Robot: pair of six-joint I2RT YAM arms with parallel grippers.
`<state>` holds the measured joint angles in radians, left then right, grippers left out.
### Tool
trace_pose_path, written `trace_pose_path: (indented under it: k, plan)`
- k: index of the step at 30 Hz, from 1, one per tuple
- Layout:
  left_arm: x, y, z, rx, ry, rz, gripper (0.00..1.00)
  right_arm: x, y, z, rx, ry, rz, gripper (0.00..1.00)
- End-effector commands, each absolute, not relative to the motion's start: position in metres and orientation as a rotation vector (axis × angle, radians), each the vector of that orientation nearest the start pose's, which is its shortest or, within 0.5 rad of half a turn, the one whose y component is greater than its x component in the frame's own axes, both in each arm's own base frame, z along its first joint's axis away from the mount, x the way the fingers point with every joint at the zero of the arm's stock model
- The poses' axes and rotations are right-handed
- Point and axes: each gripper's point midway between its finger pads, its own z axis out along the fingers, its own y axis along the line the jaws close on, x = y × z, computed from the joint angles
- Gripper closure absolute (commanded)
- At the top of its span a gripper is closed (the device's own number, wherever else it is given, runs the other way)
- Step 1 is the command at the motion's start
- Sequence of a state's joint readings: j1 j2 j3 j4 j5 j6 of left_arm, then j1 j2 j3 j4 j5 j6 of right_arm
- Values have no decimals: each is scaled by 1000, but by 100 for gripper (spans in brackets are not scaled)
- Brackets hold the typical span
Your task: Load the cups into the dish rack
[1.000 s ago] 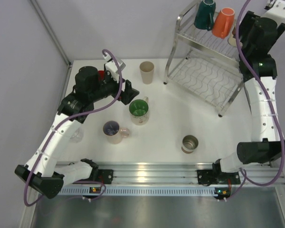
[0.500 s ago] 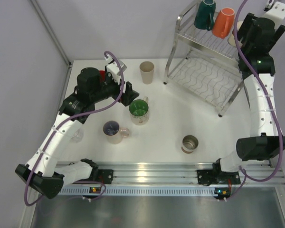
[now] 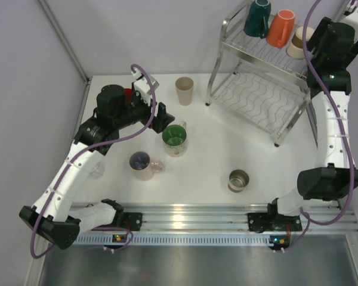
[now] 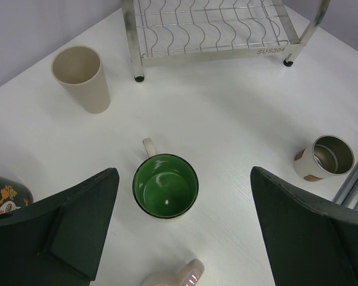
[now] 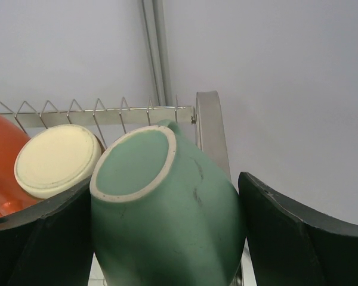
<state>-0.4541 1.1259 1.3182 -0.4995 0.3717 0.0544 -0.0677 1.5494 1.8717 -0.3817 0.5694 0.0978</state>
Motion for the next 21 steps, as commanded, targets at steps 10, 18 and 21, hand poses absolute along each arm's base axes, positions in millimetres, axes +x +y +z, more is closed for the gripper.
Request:
trace_pose_path:
  k: [10, 18, 21]
  plan:
    - [290, -208, 370, 716, 1674, -604, 2, 469, -128, 460, 552, 1478, -374, 97]
    - [289, -206, 370, 720, 1670, -594, 2, 475, -133, 448, 568, 1479, -397, 98]
    - [288, -206, 372, 722, 1663, -589, 2, 478, -137, 449, 568, 1474, -415, 98]
